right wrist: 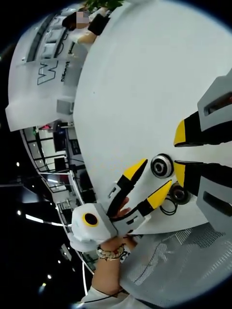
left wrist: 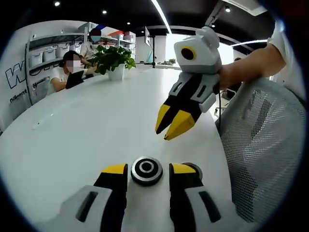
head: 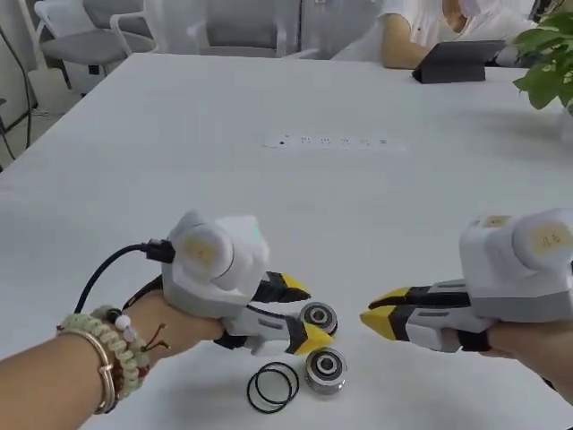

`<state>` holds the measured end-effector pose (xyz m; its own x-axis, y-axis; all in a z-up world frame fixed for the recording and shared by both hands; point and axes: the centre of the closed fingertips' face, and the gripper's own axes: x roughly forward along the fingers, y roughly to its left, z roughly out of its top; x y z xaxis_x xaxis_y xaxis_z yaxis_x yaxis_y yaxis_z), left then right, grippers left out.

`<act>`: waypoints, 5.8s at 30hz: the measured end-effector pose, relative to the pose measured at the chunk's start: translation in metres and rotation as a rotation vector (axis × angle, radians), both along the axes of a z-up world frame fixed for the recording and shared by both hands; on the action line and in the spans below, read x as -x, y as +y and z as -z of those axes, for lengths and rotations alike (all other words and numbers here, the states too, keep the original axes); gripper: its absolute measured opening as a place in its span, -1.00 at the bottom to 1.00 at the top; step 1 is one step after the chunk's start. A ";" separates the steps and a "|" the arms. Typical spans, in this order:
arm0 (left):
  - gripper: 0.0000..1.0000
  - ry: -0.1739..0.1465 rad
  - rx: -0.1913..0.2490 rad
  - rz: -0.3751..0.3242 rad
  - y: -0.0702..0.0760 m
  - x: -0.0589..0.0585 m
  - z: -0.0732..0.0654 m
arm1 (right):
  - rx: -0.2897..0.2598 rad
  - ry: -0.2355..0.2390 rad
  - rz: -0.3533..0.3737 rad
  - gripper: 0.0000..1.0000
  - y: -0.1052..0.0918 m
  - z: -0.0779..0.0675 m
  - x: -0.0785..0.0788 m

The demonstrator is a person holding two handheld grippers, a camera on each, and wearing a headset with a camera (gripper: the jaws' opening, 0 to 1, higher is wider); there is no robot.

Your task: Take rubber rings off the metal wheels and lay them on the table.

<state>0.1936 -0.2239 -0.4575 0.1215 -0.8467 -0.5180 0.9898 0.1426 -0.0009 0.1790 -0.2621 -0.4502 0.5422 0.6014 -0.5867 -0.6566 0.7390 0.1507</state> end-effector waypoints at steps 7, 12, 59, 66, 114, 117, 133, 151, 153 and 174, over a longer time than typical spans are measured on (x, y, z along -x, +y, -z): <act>-0.63 0.004 0.032 -0.016 -0.003 -0.001 -0.004 | 0.007 0.006 -0.010 -0.83 0.002 0.002 0.001; -0.66 0.020 0.028 -0.022 -0.003 0.000 0.001 | 0.003 0.009 -0.013 -0.84 0.002 0.002 0.002; -0.83 -0.017 0.018 -0.025 -0.008 0.002 0.004 | 0.075 -0.034 -0.035 -0.63 0.029 0.024 0.003; -0.83 -0.015 0.018 -0.017 -0.011 0.005 0.003 | 0.084 -0.022 -0.036 -0.61 0.028 0.029 0.004; -0.86 -0.024 0.018 -0.016 -0.012 0.005 0.004 | 0.053 0.057 0.061 -1.00 0.011 0.029 -0.003; -0.86 -0.027 0.016 -0.013 -0.012 0.005 0.004 | -0.007 0.095 0.121 -1.00 0.010 0.027 -0.005; -0.85 -0.033 0.018 0.005 -0.013 0.008 0.003 | -0.178 0.160 0.185 -1.00 0.013 0.016 -0.002; -0.86 -0.050 0.007 0.019 -0.014 0.009 0.003 | -0.368 0.307 0.266 -1.00 0.017 0.010 0.002; -0.86 -0.051 0.007 0.019 -0.014 0.009 0.003 | -0.370 0.307 0.265 -1.00 0.017 0.010 0.002; -0.86 -0.044 0.008 0.016 -0.014 0.010 0.004 | -0.375 0.305 0.248 -1.00 0.021 0.007 0.002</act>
